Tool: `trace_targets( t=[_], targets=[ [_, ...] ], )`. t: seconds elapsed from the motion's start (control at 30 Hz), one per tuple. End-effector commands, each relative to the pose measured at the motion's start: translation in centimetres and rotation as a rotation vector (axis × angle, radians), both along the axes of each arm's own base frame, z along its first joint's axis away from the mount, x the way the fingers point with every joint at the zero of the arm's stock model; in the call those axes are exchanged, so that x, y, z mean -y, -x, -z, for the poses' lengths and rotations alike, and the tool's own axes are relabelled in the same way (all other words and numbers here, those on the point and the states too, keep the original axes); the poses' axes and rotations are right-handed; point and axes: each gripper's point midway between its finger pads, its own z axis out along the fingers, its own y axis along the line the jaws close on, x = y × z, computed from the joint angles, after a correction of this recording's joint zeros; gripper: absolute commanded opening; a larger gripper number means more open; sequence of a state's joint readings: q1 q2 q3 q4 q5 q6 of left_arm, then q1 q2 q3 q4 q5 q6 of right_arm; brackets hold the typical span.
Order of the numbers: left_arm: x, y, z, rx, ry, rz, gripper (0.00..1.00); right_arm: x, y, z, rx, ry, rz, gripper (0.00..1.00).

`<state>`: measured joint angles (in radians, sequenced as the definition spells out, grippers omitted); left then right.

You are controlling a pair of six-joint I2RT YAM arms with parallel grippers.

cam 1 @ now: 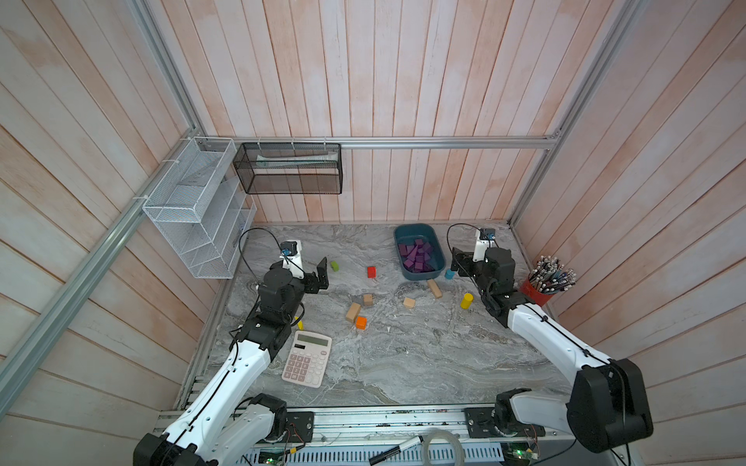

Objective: Pick purple bricks into the storage bin
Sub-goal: Reset both arms

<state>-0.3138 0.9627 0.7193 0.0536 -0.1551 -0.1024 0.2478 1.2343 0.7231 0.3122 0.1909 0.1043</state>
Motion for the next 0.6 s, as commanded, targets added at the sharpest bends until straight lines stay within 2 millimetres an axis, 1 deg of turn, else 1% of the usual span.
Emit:
trace_targets(
  t=[0.0, 0.07, 0.13, 0.17, 0.27, 0.33, 0.4, 0.43, 0.5, 0.57],
  targets=[
    [-1.0, -0.4, -0.2, 0.049, -0.039, -0.044, 1.0, 2.1, 1.3, -0.8, 0.134, 0.056, 0.046, 0.92],
    [-1.0, -0.4, 0.4, 0.073, -0.047, -0.033, 1.0, 2.5, 2.1, -0.2, 0.172, 0.07, 0.031, 0.92],
    [-1.5, -0.3, 1.0, 0.112, -0.047, -0.045, 1.0, 3.4, 2.7, 0.9, 0.195, 0.087, 0.055, 0.92],
    [-1.8, -0.2, 1.5, 0.124, -0.051, -0.051, 1.0, 3.5, 2.8, 1.3, 0.195, 0.094, 0.057, 0.92],
    [-4.0, -0.4, 3.4, 0.12, -0.038, -0.123, 1.0, 4.5, 3.3, 2.2, 0.219, 0.065, 0.073, 0.92],
    [-5.4, -0.3, 5.1, 0.111, -0.022, -0.149, 1.0, 5.7, 3.7, 3.3, 0.216, 0.018, 0.088, 0.92],
    [-6.8, 0.0, 6.2, 0.123, -0.01, -0.193, 1.0, 6.6, 4.3, 4.5, 0.213, 0.0, 0.102, 0.92],
    [-7.4, 0.1, 6.9, 0.122, -0.008, -0.213, 1.0, 6.9, 4.7, 4.8, 0.229, -0.011, 0.103, 0.92],
    [-8.0, -0.1, 7.9, 0.107, -0.023, -0.224, 1.0, 7.0, 5.1, 4.5, 0.255, -0.006, 0.102, 0.92],
    [-7.8, -0.4, 8.9, 0.089, -0.069, -0.208, 1.0, 7.4, 4.9, 4.5, 0.246, -0.003, 0.107, 0.92]
  ],
)
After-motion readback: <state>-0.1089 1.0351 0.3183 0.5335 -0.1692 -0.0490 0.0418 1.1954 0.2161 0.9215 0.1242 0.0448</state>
